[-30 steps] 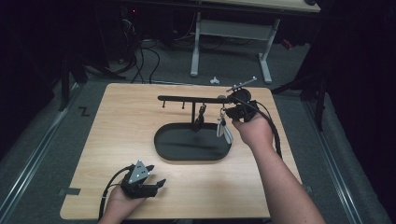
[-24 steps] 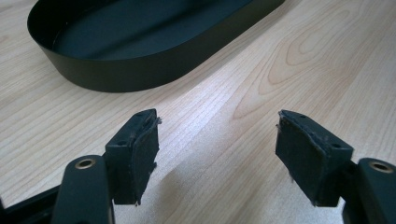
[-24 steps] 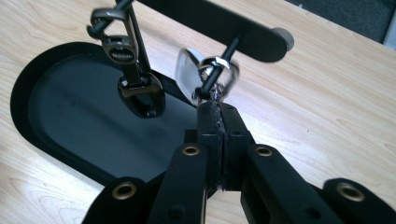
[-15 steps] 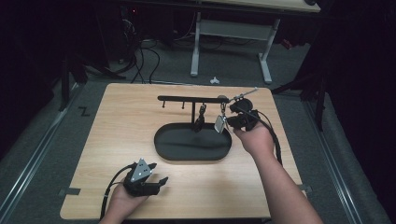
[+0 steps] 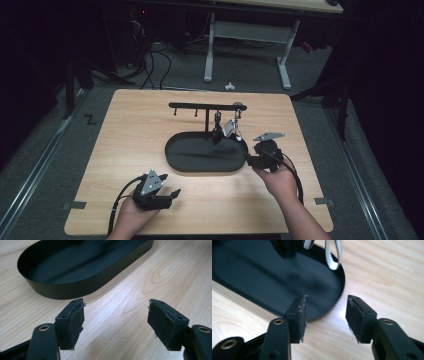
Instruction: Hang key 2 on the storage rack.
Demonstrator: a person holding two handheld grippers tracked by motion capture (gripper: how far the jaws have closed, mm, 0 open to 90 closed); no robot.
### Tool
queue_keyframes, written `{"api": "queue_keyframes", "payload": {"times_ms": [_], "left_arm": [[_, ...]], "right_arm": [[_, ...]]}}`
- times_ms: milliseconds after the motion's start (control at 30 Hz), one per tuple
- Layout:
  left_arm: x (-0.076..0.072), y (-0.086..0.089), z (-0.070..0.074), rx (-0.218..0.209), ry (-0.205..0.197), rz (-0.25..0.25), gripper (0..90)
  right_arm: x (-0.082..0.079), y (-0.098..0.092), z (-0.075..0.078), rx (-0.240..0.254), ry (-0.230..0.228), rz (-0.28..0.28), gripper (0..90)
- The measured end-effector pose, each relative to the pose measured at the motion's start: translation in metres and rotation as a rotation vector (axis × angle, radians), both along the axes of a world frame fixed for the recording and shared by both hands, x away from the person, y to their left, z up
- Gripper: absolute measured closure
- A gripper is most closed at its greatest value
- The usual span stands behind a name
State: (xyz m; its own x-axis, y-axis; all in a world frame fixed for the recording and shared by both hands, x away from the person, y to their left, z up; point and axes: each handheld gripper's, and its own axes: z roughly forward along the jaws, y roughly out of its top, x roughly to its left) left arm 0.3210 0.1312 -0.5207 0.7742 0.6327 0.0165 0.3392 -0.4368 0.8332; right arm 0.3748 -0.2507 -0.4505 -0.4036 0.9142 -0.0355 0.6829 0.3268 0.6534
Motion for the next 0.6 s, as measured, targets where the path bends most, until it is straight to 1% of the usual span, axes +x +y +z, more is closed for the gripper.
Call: {"api": "queue_keyframes", "payload": {"times_ms": [33, 133, 167, 200, 233, 267, 300, 333, 367, 400, 433, 500, 567, 600], "left_arm": [[0.0, 0.0, 0.0, -0.005, 0.004, 0.003, 29.9], [0.001, 0.0, -0.001, 0.001, 0.009, 0.008, 29.7], [0.0, 0.001, -0.002, 0.001, 0.012, 0.015, 29.6], [0.0, 0.001, -0.002, 0.001, 0.012, 0.015, 29.6], [-0.001, 0.001, -0.002, 0.001, 0.015, 0.018, 29.6], [-0.001, 0.001, -0.002, 0.003, 0.015, 0.023, 29.6], [-0.002, 0.002, -0.002, 0.003, 0.015, 0.026, 29.5], [-0.002, 0.003, -0.002, -0.003, 0.016, 0.031, 29.5], [-0.003, 0.004, -0.002, -0.009, 0.017, 0.033, 29.4], [-0.003, 0.005, -0.002, -0.014, 0.015, 0.037, 29.4], [-0.005, 0.005, -0.002, -0.008, 0.009, 0.045, 29.4], [-0.006, 0.005, -0.003, -0.005, 0.01, 0.056, 29.5], [-0.006, 0.005, -0.004, -0.003, 0.016, 0.065, 29.6], [-0.006, 0.005, -0.004, -0.003, 0.016, 0.065, 29.6]], "right_arm": [[0.0, 0.0, 0.0, 0.0, 0.0, 0.0, 48.1], [-0.011, -0.017, -0.017, 0.048, -0.013, -0.022, 45.7], [-0.018, -0.027, -0.026, 0.066, -0.025, -0.03, 45.5], [-0.018, -0.027, -0.026, 0.066, -0.025, -0.03, 45.5], [-0.022, -0.034, -0.032, 0.089, -0.015, -0.041, 45.5], [-0.03, -0.042, -0.04, 0.1, -0.019, -0.052, 45.4], [-0.034, -0.046, -0.043, 0.1, -0.031, -0.053, 45.1], [-0.034, -0.046, -0.043, 0.1, -0.031, -0.053, 45.1], [-0.042, -0.052, -0.049, 0.106, -0.047, -0.05, 44.0], [-0.042, -0.052, -0.049, 0.106, -0.047, -0.05, 44.0], [-0.051, -0.057, -0.053, 0.092, -0.073, -0.037, 41.9], [-0.063, -0.062, -0.057, 0.089, -0.107, -0.037, 39.3], [-0.081, -0.069, -0.061, 0.1, -0.169, -0.051, 39.1], [-0.088, -0.073, -0.063, 0.109, -0.179, -0.057, 40.0]]}}
